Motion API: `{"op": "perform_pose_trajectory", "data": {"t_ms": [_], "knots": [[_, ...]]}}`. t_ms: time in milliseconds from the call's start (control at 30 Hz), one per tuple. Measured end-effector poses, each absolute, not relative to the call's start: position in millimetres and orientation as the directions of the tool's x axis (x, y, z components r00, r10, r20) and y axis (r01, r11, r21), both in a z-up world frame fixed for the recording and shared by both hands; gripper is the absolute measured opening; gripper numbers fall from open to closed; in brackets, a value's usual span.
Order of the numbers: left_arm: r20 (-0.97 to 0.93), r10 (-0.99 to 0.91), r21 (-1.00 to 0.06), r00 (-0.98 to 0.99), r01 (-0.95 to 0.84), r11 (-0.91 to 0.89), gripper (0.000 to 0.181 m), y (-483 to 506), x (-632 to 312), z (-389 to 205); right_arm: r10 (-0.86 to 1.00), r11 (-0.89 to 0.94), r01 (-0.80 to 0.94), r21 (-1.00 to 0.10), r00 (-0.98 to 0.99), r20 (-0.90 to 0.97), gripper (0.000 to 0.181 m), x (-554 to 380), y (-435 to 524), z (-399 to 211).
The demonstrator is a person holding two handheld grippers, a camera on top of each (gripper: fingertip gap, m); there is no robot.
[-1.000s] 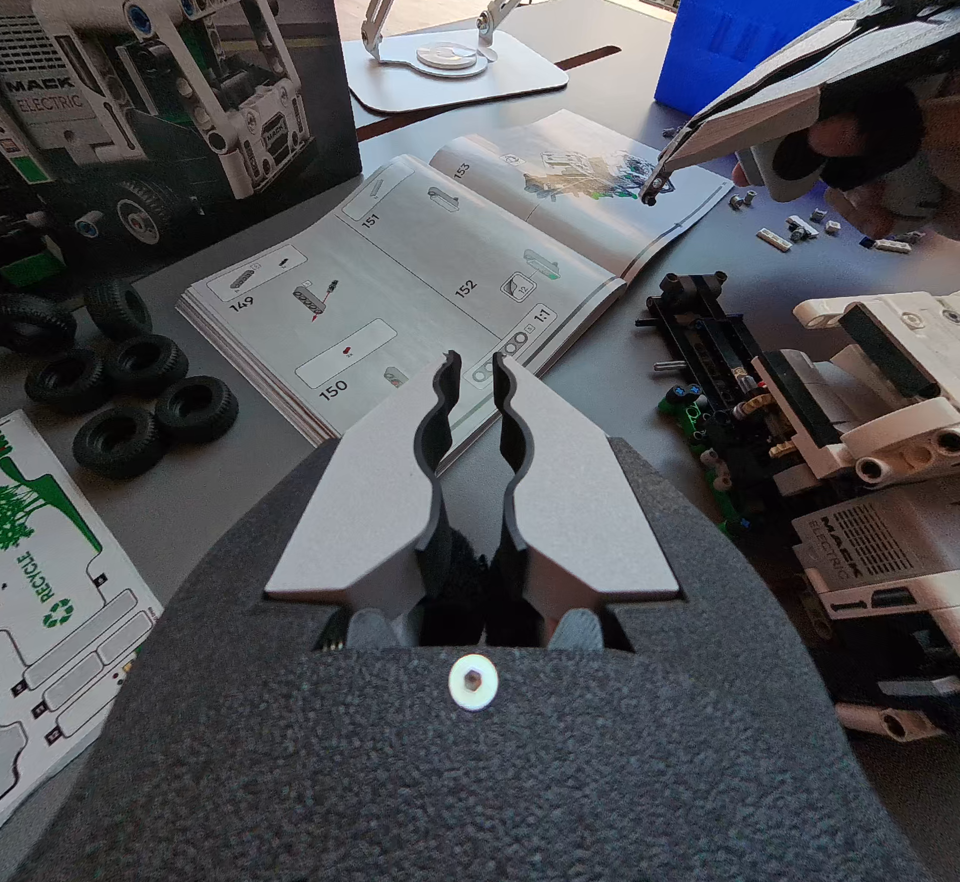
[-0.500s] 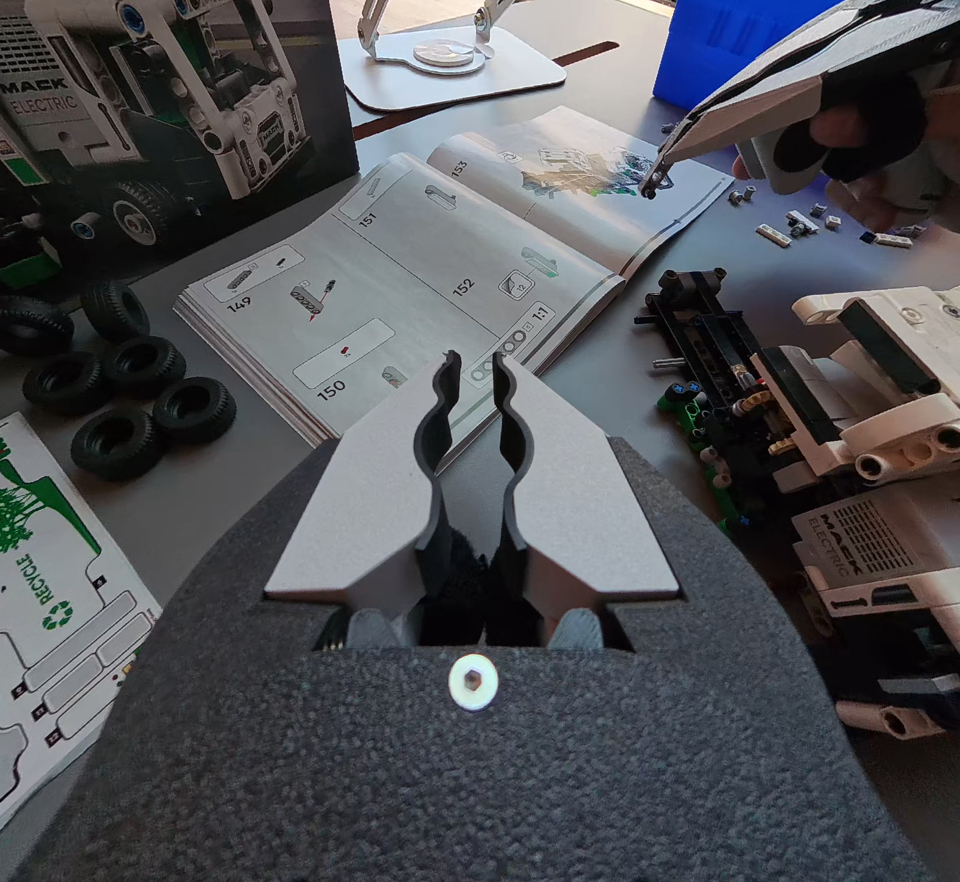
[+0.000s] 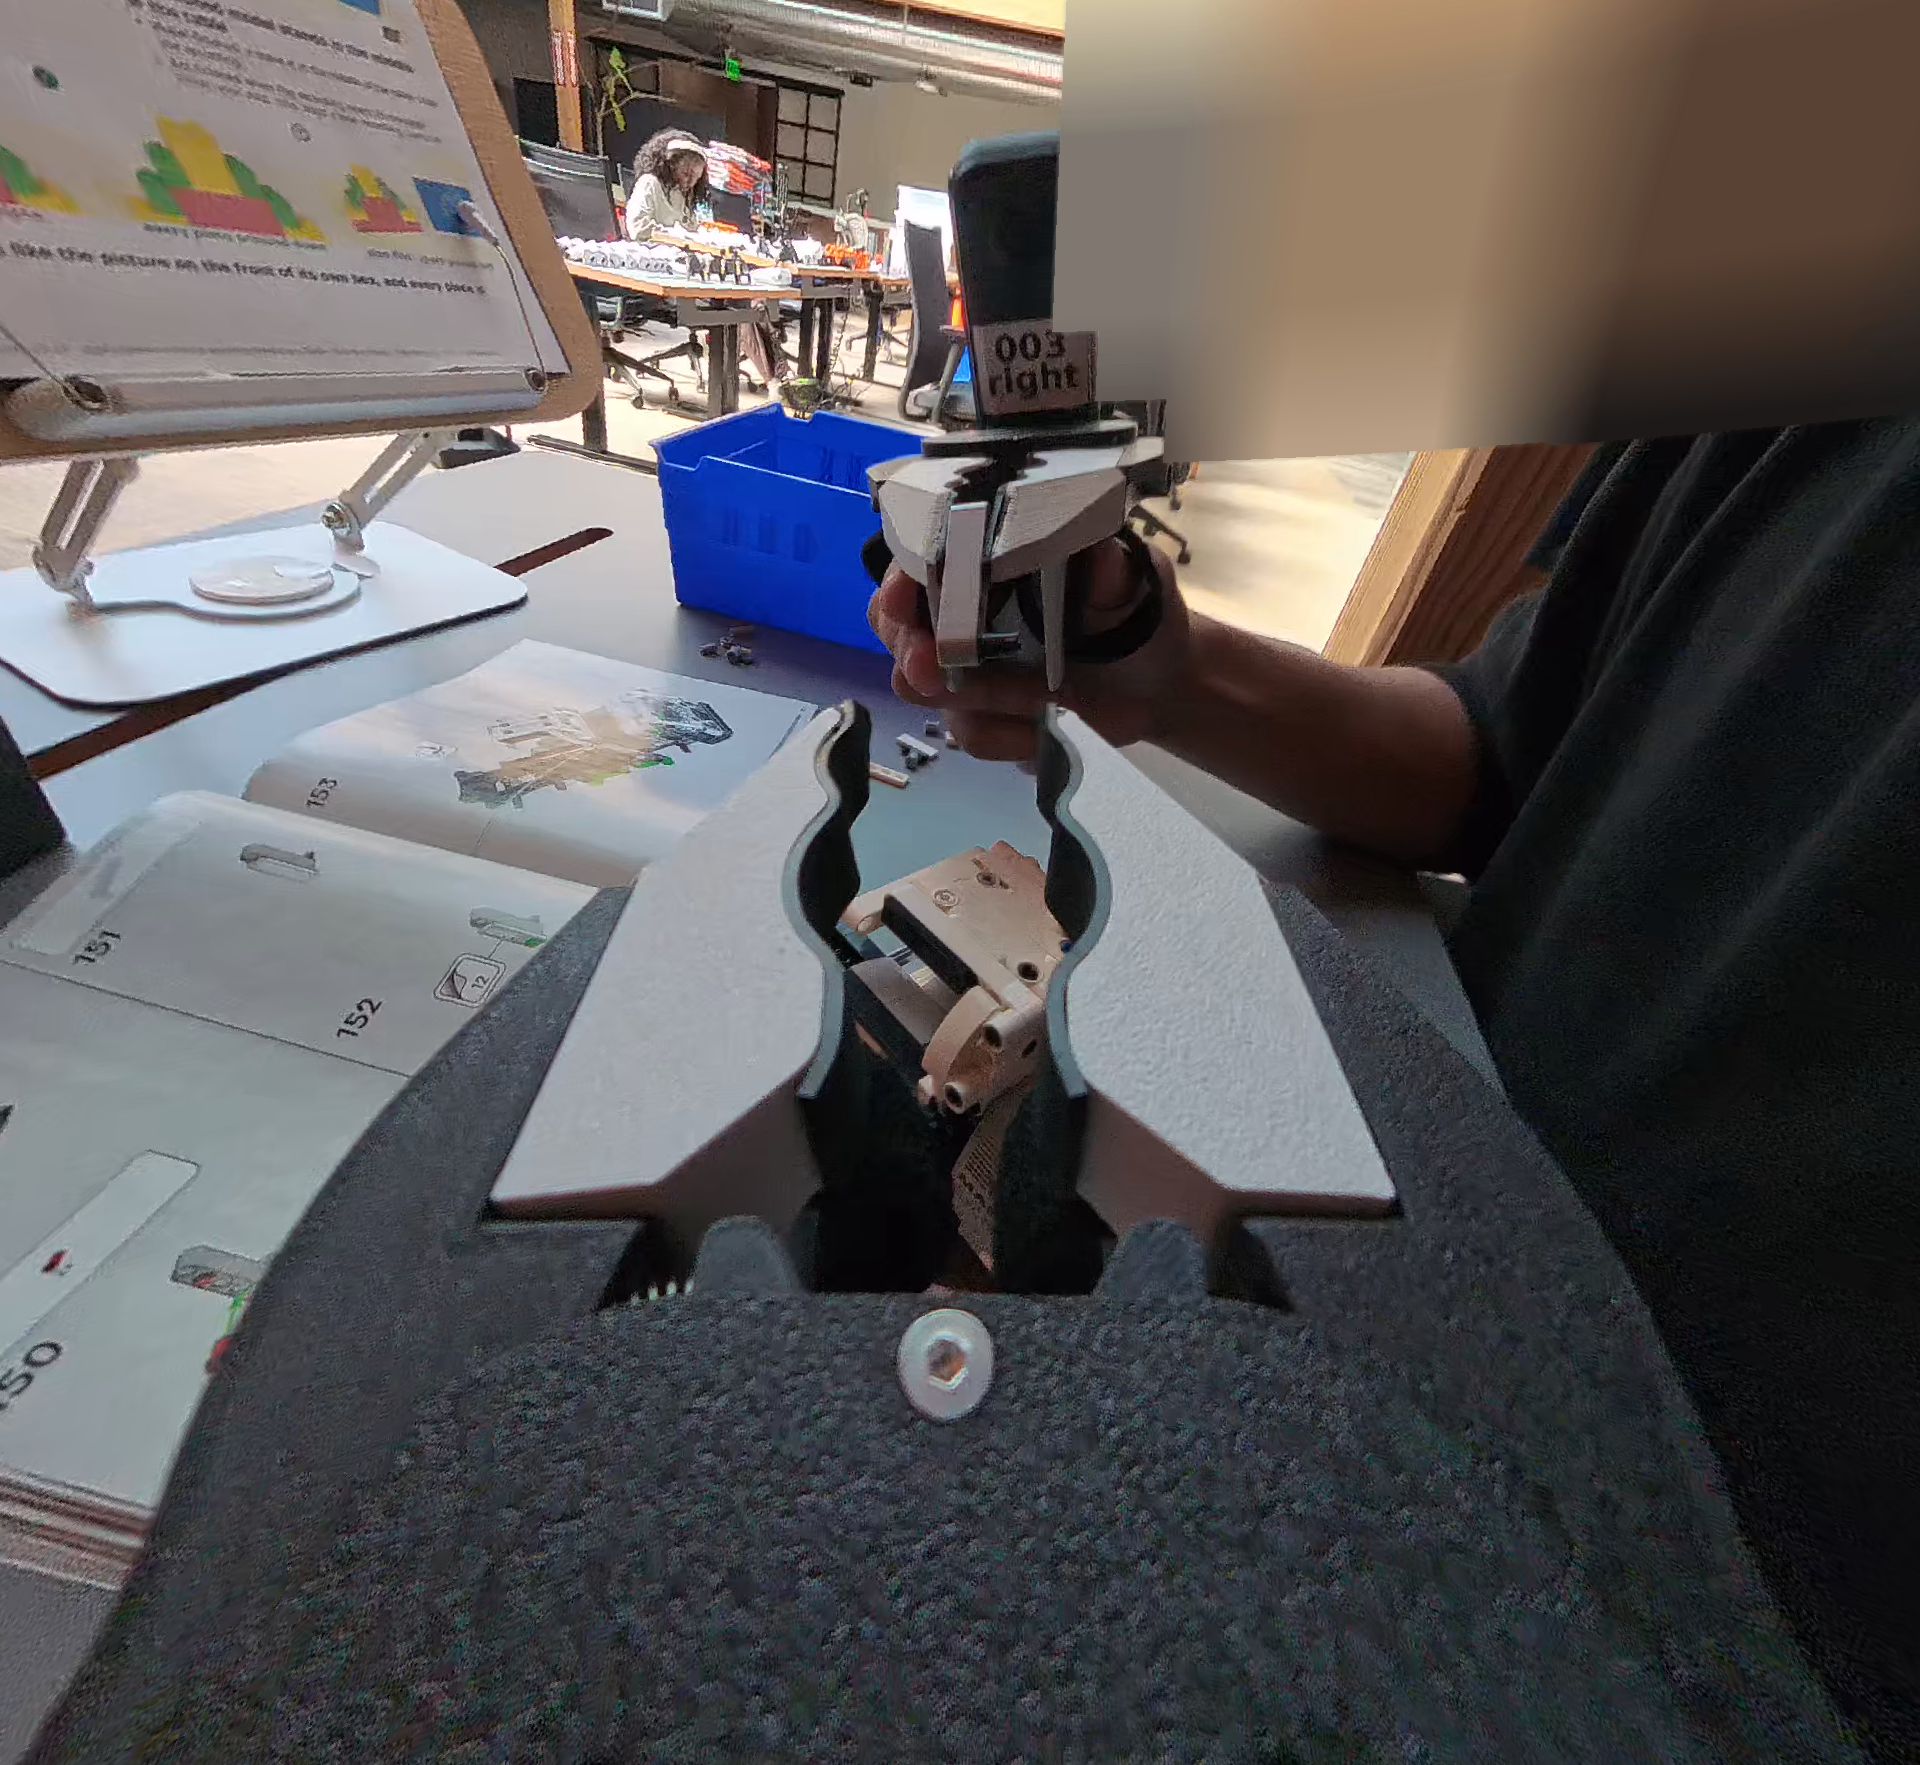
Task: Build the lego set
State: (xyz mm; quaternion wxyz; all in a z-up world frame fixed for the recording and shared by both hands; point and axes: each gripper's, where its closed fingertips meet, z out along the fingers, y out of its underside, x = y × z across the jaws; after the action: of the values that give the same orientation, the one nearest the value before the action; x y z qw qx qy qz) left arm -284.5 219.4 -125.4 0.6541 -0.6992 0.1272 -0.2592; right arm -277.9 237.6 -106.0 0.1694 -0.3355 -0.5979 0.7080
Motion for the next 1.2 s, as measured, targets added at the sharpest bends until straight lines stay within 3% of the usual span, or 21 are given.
{"op": "perform_pose_trajectory", "data": {"t_ms": [100, 267, 600, 867, 1200], "knots": [[0.094, -0.514, -0.993, 0.853, 0.046, -0.105, 0.031, 218.6, -266.1, -128.6, 0.662, -0.108, 0.150, -0.983, -0.726, -0.184, 0.007, -275.1, 217.4, -107.4], [0.064, -0.505, -0.996, 0.861, 0.026, -0.083, 0.021, 217.7, -258.5, -128.1, 0.673, -0.032, 0.137, -0.990, -0.729, -0.123, 0.007, -270.6, 207.8, -109.6], [0.024, -0.484, -0.998, 0.875, -0.008, -0.064, 0.015, 218.9, -261.0, -136.1, 0.677, -0.043, 0.186, -0.982, -0.717, -0.166, 0.007, -272.4, 212.2, -121.8], [0.252, -0.650, -0.957, 0.717, 0.283, -0.059, 0.015, 203.0, -254.0, -112.3, 0.626, -0.106, 0.106, -0.989, -0.766, -0.149, 0.008, -264.0, 196.5, -106.1], [0.425, -0.692, -0.872, 0.583, 0.470, -0.140, 0.014, 203.0, -266.8, -111.7, 0.752, -0.077, 0.087, -0.993, -0.649, -0.116, 0.003, -279.4, 200.8, -109.5]]}}
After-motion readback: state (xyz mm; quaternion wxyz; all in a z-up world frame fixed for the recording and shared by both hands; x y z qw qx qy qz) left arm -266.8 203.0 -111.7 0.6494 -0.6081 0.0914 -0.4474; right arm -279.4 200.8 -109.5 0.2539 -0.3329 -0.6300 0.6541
